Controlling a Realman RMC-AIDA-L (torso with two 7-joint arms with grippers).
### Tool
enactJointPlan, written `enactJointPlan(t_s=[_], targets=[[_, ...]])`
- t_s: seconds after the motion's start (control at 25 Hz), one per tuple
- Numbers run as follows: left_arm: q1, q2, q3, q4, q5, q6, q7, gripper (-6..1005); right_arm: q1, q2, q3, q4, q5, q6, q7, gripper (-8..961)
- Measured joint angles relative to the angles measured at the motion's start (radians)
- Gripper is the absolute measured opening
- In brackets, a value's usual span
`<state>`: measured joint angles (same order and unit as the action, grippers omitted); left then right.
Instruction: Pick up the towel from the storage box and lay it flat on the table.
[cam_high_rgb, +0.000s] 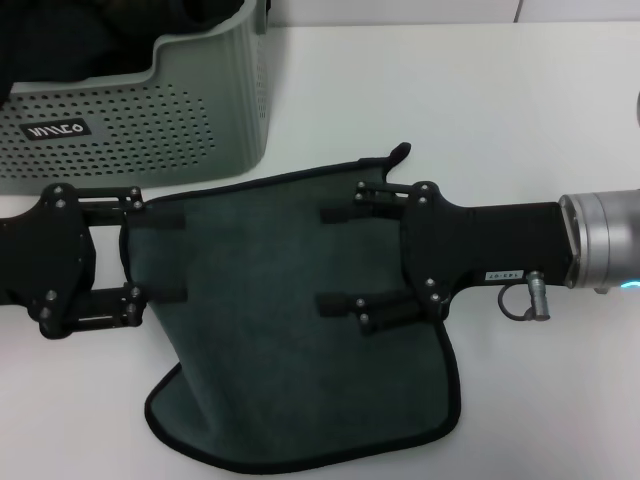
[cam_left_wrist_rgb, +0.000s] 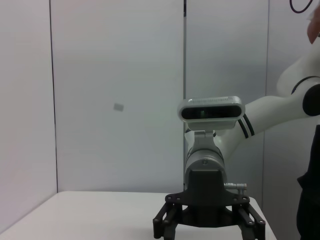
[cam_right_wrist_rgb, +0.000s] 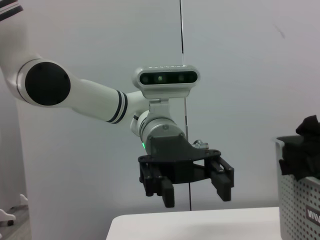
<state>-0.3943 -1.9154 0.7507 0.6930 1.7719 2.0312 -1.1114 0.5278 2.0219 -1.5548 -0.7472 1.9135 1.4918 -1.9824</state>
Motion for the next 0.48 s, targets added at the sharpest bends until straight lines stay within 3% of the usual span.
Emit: enactJointPlan(t_s=[0.48], targets=[[-0.011,0.018,0.000,-0.003,0.000,0.000,-0.037,603,0.005,0.000,-0.030,0.000,0.038,-0.023,0.002,869]])
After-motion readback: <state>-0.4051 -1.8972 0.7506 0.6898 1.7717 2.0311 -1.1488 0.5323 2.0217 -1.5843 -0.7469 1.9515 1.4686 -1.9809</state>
